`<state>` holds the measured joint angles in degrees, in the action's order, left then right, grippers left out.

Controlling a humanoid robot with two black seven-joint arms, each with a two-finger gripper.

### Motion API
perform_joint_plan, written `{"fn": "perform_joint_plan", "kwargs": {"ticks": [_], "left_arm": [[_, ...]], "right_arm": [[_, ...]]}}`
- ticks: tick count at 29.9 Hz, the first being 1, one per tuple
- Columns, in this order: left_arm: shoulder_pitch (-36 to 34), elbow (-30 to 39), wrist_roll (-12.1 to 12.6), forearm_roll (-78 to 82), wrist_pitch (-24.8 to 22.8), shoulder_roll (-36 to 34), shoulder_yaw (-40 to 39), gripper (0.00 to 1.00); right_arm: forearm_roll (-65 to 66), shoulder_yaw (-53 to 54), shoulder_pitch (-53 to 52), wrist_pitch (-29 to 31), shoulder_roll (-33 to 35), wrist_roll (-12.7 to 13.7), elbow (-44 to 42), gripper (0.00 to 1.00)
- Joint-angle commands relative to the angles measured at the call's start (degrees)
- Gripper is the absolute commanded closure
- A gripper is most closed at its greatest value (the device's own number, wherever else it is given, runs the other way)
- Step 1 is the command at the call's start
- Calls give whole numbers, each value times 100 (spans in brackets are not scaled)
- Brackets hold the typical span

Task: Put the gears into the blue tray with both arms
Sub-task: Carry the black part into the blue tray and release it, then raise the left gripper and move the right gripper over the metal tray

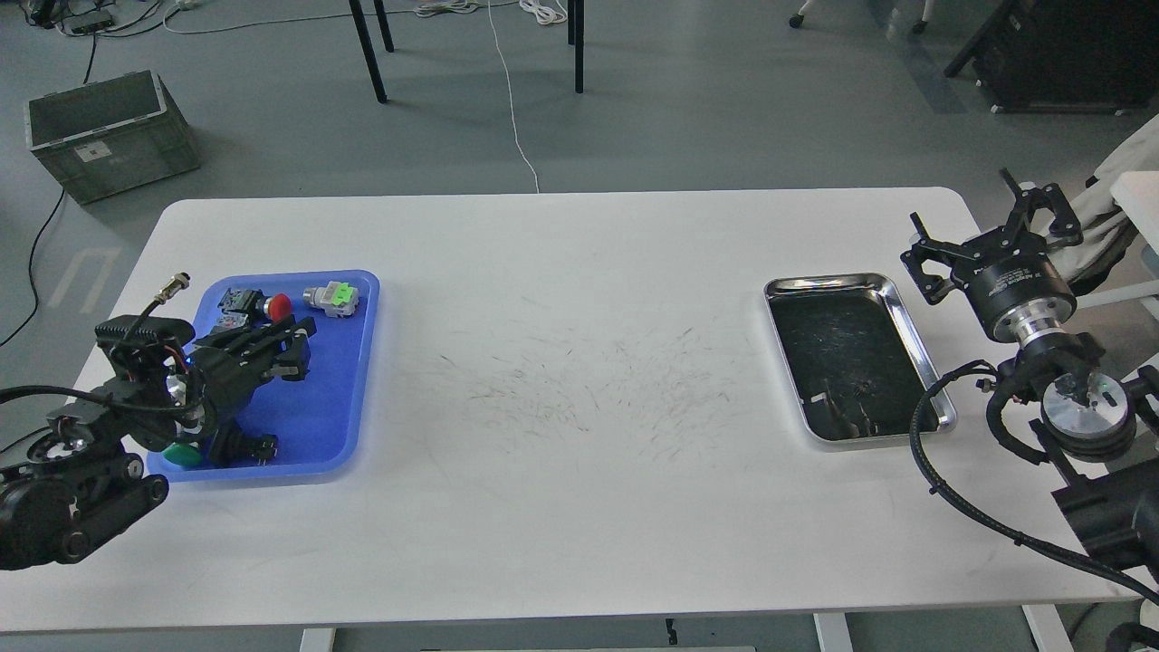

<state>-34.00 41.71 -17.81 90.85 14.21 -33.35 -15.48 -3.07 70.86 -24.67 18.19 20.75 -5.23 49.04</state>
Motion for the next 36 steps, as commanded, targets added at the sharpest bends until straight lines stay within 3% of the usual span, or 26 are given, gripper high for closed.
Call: {"fn": "perform_joint_plan", "kwargs": {"ticks": [1,7,15,20,23,27,29,36], "left_arm": [[-1,-128,-38,-6,-6,92,1,91],[8,-215,-29,-6,-6,101,1,80],[-45,-348,-38,-41,3,153,-25,50],[-115,-339,-38,-287,3,145,-69,22],[-281,-269,-47,-489,3,136,-69,13],[-580,-242,-91,-840,11,92,-113,6],[-773,-242,-230,-1226,12,92,-131,5],[-1599,-14,-460,-4194,-111,179,-420,4]], "right_arm": [[0,7,-2,0,8,4,0,5],[0,7,-11,0,43,4,0,5],[0,7,-11,0,43,4,0,5],[0,7,-20,0,43,4,9,5],[0,15,-20,0,43,4,18,5],[0,15,-37,0,52,4,26,5],[0,15,-37,0,61,4,35,5],[35,-133,-318,-17,271,57,70,5]]}}
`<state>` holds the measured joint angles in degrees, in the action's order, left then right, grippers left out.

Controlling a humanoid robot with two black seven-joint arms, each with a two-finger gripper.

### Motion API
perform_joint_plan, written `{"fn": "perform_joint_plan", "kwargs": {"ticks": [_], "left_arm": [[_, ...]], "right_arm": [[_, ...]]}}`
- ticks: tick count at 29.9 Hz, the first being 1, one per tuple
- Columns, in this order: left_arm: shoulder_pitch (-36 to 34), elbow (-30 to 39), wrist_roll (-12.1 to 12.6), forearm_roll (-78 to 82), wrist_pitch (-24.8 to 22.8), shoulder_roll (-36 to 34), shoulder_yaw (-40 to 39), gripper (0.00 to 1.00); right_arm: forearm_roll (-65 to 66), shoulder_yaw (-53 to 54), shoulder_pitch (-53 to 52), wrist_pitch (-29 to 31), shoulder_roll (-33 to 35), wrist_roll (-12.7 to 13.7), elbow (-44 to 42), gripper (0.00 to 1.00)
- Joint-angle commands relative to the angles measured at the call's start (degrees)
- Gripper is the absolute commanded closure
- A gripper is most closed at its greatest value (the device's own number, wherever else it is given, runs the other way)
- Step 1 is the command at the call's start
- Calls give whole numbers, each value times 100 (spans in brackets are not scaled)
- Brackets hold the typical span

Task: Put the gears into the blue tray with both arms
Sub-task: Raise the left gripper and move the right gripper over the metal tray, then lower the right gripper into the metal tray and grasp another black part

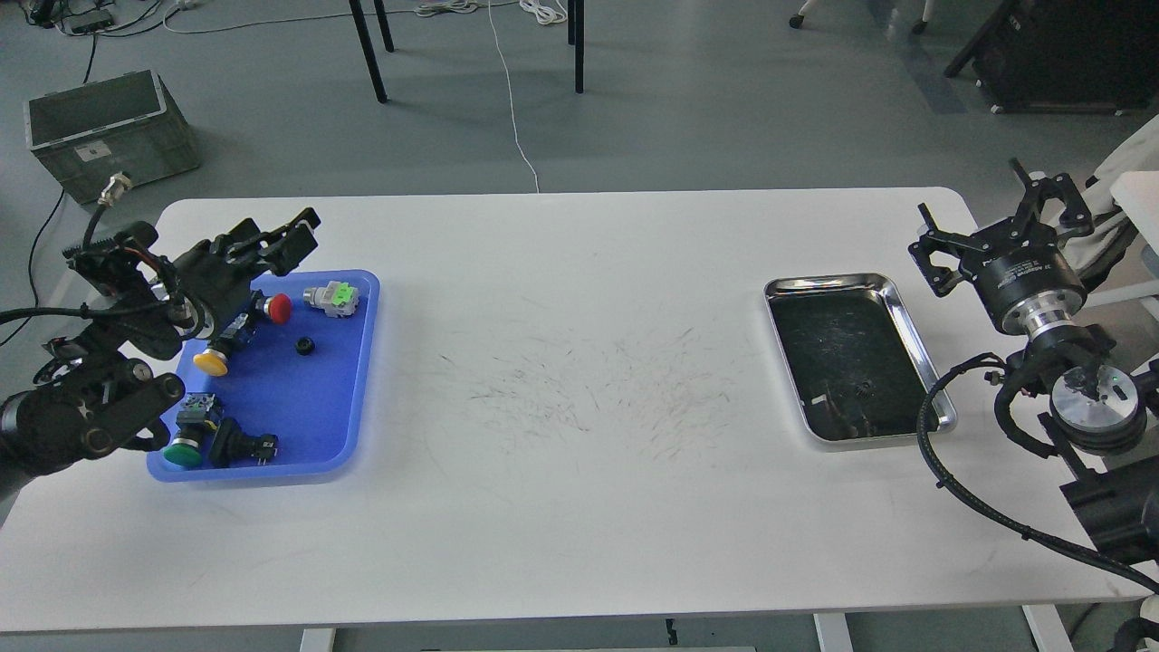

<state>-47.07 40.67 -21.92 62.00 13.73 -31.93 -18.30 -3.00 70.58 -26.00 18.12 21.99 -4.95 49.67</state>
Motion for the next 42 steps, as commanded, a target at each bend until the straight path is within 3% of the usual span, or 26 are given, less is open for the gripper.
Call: {"fn": "perform_joint_plan", "kwargs": {"ticks": [1,5,11,15,17,20,24,29,42], "left_arm": [[-407,108,-41,-1888,-81,81,-165,4],[-882,29,90,-3779,-361,388,-166,4],[-1068,-216,346,-5416,-1433,687,-472,4],[-998,-708,705,-5620,-2662,881,-1026,4],[-928,-1015,829,-5777,-3435,977,-1298,4],[-752,-1665,1022,-6024,-4131,1144,-1589,4],[-699,-1896,1207,-6287,-4173,1312,-1774,4],[-584,-1922,1137,-6323,-4173,1303,-1809,3],[-549,-1931,1014,-6323,-4173,1215,-1800,2]], "right_arm": [[28,-202,-290,-11,226,38,7,5],[36,-755,-764,-19,524,65,43,5],[124,-2248,-1617,-55,1279,257,472,5],[404,-3837,-2495,-63,2000,521,955,4],[1017,-4838,-3074,-81,2334,653,1298,4],[2229,-6201,-3910,-81,2774,794,1939,4],[3812,-7923,-5008,-37,3100,1162,2774,3],[4843,-9771,-5924,-37,2987,1198,2881,3],[5222,-10653,-5653,-81,1923,1207,2232,4]]}}
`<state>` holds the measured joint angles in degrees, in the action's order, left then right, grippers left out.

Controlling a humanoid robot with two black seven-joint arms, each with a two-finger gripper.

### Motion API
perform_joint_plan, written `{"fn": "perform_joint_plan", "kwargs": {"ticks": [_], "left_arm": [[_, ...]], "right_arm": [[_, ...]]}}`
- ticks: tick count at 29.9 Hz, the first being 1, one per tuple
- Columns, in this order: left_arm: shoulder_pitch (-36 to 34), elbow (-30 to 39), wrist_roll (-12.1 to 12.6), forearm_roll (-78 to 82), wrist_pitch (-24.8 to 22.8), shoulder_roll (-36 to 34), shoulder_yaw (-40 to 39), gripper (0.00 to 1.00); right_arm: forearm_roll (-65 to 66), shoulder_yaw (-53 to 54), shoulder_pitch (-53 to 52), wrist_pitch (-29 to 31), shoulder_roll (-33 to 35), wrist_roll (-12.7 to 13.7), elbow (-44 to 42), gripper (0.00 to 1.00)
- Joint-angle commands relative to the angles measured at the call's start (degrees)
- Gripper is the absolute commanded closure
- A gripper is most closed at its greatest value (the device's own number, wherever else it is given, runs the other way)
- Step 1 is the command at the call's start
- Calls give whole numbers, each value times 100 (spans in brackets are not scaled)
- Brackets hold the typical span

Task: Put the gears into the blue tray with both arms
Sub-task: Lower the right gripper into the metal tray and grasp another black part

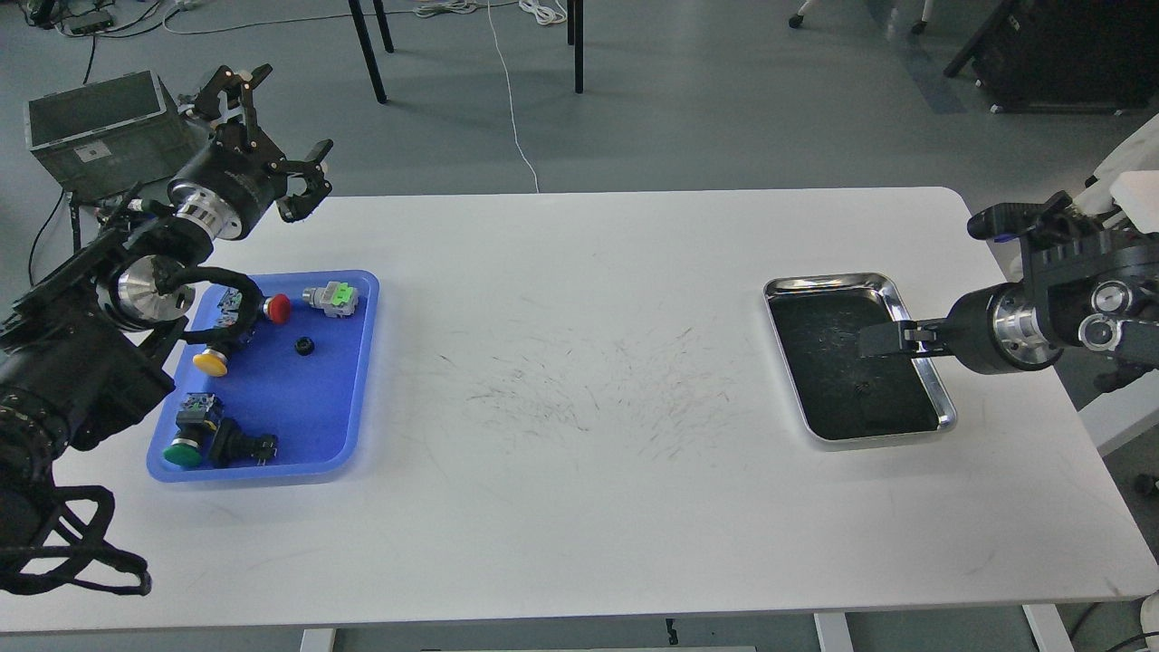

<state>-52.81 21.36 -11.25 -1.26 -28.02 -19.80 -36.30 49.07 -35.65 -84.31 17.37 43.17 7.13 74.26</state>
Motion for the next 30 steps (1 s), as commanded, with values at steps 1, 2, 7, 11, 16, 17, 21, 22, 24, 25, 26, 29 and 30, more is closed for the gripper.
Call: {"fn": "perform_joint_plan", "kwargs": {"ticks": [1,2,7,11,16,17,21,22,24,25,26,29,30], "left_arm": [[43,0,-79,3,2,2,0,2],[52,0,-79,3,2,2,9,2],[78,0,-114,11,2,2,9,2],[87,0,-114,11,2,2,9,2],[87,0,-114,11,2,11,18,2],[87,0,-114,20,2,11,18,2],[87,0,-114,20,2,11,18,2],[87,0,-114,20,2,2,18,2],[78,0,-114,20,2,2,18,2],[78,0,-114,20,2,2,18,2],[78,0,-114,20,2,2,18,2],[78,-9,-114,20,2,2,18,2],[78,-9,-114,20,2,2,18,2]], "right_arm": [[15,-30,230,-6,-239,-1,-306,4],[23,-30,283,-6,-274,-1,-376,4],[15,-30,546,-41,-546,-1,-649,5],[15,-30,766,-199,-827,8,-930,7],[15,-30,916,-243,-1100,34,-1203,12],[15,-30,916,-243,-1118,34,-1221,13],[15,-39,916,-243,-1188,34,-1256,22],[15,-39,916,-234,-1188,34,-1256,25],[23,-39,916,-226,-1188,34,-1256,32],[23,-48,916,-199,-1188,34,-1256,37],[23,-65,916,-190,-1197,34,-1256,39],[32,-83,925,-164,-1188,34,-1265,48],[23,-118,934,-164,-1188,34,-1282,50]]}}
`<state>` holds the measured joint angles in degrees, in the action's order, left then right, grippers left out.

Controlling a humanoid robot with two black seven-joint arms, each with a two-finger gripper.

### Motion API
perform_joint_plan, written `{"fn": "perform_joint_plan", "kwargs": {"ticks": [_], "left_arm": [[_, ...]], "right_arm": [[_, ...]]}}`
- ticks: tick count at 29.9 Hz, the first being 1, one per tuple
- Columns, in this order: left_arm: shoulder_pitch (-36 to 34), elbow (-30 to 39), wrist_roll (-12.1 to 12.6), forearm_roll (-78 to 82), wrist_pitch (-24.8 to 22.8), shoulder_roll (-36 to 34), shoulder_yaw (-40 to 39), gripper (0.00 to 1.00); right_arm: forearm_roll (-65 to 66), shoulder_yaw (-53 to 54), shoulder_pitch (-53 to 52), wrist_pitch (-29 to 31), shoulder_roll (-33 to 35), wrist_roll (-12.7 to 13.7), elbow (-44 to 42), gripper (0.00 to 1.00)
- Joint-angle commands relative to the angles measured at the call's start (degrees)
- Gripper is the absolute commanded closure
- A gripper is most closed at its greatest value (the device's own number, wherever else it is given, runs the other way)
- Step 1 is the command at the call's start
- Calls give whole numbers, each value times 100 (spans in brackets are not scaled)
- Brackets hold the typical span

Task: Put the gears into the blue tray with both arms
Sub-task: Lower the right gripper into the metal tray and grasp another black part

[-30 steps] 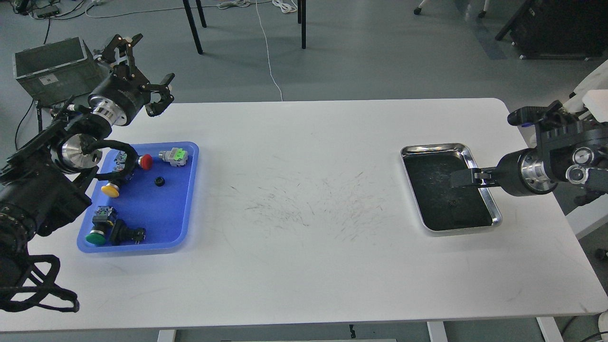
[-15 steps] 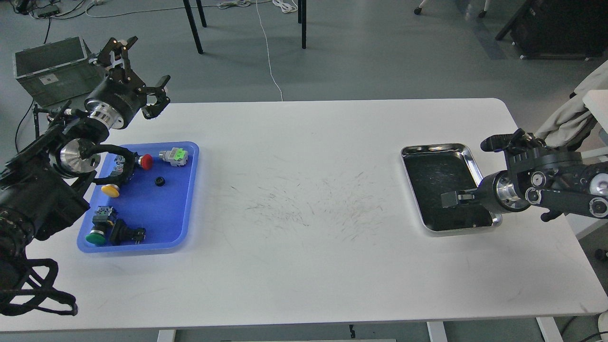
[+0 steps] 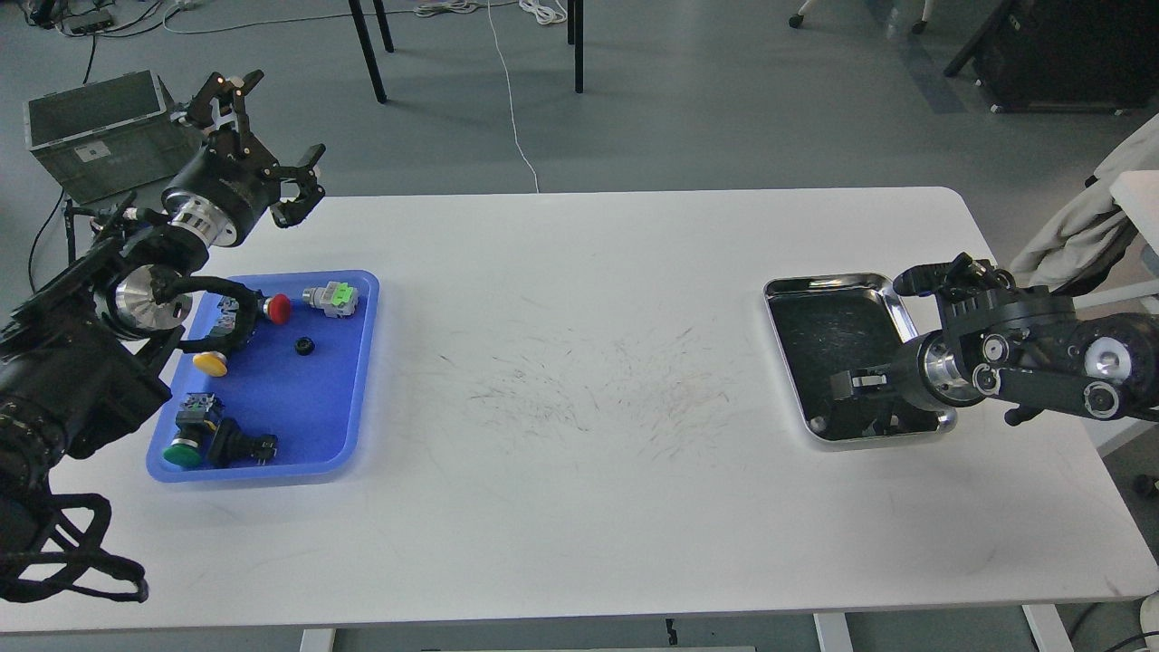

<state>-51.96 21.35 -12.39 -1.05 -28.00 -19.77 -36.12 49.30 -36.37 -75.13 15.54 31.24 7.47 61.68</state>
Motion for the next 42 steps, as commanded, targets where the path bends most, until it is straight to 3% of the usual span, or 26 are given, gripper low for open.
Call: {"fn": "perform_joint_plan", "kwargs": {"ticks": [1,19,21,24,26,35,42], "left_arm": [[-8,-8,0,0,0,0,0,2],[-8,-8,0,0,0,0,9,2],[-8,-8,0,0,0,0,9,2],[-8,-8,0,0,0,0,17,2],[-8,-8,0,0,0,0,17,2],[-16,-8,0,8,0,-9,9,2],[-34,-8,0,8,0,-9,17,2]], "right_arm": [[0,-80,16,20,5,0,-42,52],[-17,-98,112,-7,-145,0,-288,61],[-17,-98,121,-7,-189,0,-288,69],[-17,-98,112,2,-215,-9,-288,93],[-17,-98,95,11,-215,-18,-288,98],[-87,-45,-89,20,-189,-27,-236,98],[-324,340,-985,20,-154,-71,-60,98]]}}
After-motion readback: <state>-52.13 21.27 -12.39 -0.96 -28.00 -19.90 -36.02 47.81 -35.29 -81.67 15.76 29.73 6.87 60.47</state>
